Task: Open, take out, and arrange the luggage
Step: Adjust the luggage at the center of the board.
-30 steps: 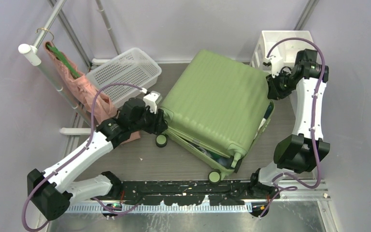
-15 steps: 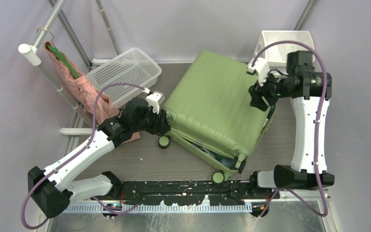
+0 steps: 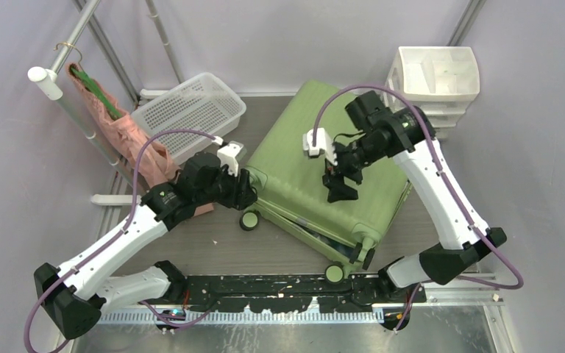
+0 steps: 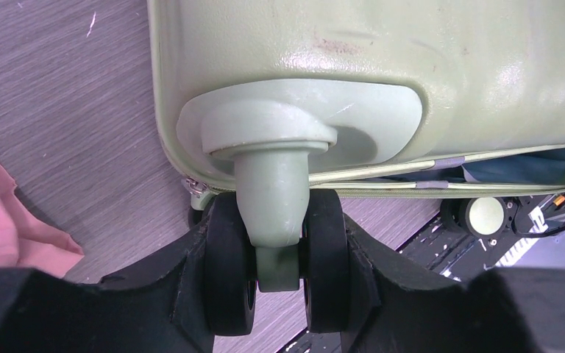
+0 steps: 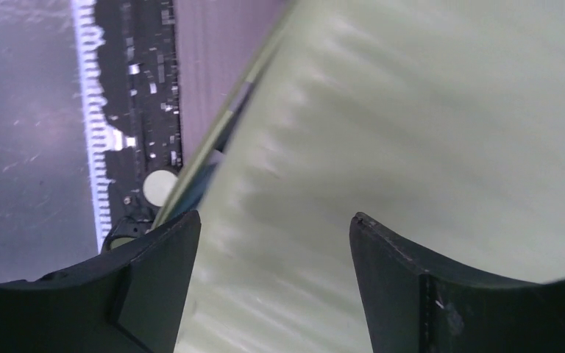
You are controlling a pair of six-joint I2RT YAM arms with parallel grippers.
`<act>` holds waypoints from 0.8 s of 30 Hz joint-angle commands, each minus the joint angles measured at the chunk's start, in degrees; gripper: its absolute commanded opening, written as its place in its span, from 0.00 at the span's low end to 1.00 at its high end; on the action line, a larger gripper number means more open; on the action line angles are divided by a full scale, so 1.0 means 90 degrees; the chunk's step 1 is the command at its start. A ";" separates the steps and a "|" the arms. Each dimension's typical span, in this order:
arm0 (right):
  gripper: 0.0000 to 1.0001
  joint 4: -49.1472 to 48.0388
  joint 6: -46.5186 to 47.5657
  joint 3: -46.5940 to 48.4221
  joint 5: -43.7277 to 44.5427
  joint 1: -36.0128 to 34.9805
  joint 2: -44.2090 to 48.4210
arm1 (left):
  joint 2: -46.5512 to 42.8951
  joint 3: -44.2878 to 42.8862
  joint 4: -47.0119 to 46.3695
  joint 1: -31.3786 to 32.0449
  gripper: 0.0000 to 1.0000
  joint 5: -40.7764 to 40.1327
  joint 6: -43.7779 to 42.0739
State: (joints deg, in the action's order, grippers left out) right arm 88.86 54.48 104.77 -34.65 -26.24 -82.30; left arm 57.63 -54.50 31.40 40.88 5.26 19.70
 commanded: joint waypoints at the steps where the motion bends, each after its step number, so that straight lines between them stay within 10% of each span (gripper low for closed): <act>1: 0.81 0.0505 0.0855 -0.0184 -0.0616 -0.0731 0.0242 | -0.0562 -0.0396 -0.1166 0.0096 0.04 0.1062 -0.0103; 9: 0.93 0.0106 0.1595 -0.1443 -0.0660 -0.1914 0.0845 | -0.0933 0.0038 -0.1389 -0.0432 0.21 0.1628 0.0385; 16: 0.98 -0.0854 0.1240 -0.1148 -0.0101 -0.2082 0.0555 | -0.1614 0.0495 -0.0904 -0.0548 0.74 0.0934 0.0026; 24: 1.00 -0.1708 0.1218 -0.0334 -0.0379 -0.2228 -0.0309 | -0.3375 0.1677 -0.0573 -0.0547 0.80 0.0338 -0.0180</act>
State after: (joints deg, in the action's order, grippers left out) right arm 80.09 65.89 96.38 -36.10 -45.01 -81.49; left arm 33.17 -44.99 27.55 36.07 10.46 18.87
